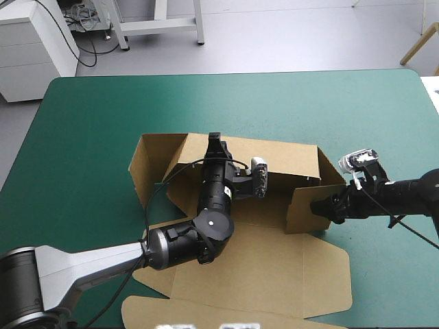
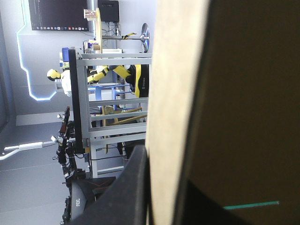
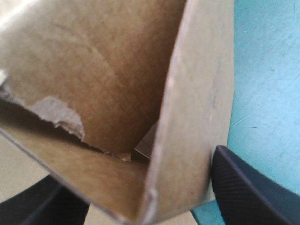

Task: Fold the box

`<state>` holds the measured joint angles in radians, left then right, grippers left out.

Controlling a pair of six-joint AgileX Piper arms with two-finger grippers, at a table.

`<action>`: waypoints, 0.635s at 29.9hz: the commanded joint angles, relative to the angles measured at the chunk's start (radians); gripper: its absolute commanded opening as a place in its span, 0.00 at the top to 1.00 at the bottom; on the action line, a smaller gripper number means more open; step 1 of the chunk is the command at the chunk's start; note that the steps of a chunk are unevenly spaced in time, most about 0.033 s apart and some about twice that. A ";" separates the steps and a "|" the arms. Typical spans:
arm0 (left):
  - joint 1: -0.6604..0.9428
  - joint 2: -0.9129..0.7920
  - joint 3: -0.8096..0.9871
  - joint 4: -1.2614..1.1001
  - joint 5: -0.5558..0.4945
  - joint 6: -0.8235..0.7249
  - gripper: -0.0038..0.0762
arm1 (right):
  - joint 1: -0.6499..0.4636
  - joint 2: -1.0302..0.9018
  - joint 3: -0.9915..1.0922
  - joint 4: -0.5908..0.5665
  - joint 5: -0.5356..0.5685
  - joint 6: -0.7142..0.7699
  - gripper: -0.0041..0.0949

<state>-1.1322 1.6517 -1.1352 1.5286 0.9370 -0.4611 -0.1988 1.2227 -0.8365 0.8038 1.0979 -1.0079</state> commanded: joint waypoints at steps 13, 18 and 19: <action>-0.006 -0.051 -0.025 0.050 0.007 -0.021 0.96 | 0.360 -0.032 -0.021 -0.198 -0.474 0.392 0.45; -0.006 -0.051 -0.025 0.050 0.005 -0.021 0.96 | 0.363 -0.044 -0.021 -0.198 -0.595 0.445 0.56; -0.006 -0.051 -0.025 0.050 0.002 -0.021 0.96 | 0.365 -0.044 -0.021 -0.198 -0.611 0.445 0.60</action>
<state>-1.1322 1.6517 -1.1352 1.5288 0.9383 -0.4623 0.1625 1.2091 -0.8293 0.5840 0.5903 -0.5798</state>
